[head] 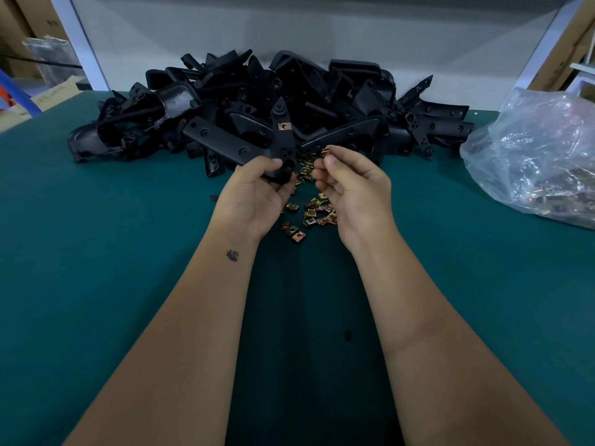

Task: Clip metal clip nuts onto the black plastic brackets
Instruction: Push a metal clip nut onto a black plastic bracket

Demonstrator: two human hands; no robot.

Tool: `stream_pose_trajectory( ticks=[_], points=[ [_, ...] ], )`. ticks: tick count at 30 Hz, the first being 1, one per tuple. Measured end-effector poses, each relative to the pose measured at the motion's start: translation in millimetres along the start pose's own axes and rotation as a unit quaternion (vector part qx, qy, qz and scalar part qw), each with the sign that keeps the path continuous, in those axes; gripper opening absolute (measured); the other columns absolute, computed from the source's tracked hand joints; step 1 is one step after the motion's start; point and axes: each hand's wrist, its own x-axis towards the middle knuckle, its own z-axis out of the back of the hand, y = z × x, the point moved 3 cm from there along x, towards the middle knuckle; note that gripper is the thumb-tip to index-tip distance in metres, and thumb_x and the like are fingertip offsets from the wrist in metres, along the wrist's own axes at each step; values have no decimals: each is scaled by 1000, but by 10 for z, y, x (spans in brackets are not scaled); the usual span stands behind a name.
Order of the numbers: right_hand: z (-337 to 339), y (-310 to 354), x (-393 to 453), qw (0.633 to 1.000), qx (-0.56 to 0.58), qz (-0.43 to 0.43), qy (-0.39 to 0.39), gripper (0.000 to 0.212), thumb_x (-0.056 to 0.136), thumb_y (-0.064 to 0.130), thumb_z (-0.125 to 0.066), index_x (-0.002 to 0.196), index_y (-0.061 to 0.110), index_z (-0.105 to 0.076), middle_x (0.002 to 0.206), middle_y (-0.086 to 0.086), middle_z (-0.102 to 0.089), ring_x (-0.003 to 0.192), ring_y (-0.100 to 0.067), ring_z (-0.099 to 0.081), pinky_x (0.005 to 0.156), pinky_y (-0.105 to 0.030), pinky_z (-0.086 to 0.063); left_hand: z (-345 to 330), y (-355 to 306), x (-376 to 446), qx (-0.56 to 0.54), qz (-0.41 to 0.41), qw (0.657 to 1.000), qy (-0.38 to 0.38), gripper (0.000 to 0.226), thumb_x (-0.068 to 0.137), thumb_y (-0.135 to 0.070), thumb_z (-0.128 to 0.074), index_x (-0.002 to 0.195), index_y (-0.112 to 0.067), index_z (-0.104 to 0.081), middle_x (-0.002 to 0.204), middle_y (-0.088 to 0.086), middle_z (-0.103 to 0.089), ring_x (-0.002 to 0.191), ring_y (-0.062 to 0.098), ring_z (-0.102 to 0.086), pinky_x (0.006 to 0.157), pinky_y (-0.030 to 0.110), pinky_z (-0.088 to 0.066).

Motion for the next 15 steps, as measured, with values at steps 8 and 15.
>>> stream_pose_trajectory(
  ticks=[8, 15],
  points=[
    [-76, -29, -19, 1000, 1, -2, 12, 16, 88, -5, -65, 89, 9, -70, 85, -8, -71, 80, -16, -69, 74, -25, -57, -46, 29, -7, 35, 2, 998, 45, 41, 92, 8, -46, 128, -12, -42, 121, 15, -57, 104, 23, -60, 92, 32, -53],
    [-113, -52, -29, 1000, -4, -19, 10, 16, 86, -5, -66, 83, 11, -69, 88, -10, -69, 85, -20, -66, 79, -29, -58, -60, 35, -31, 60, -12, 995, 80, 35, 91, 11, -45, 115, -14, -46, 100, 6, -69, 89, 18, -69, 79, 29, -57]
  ],
)
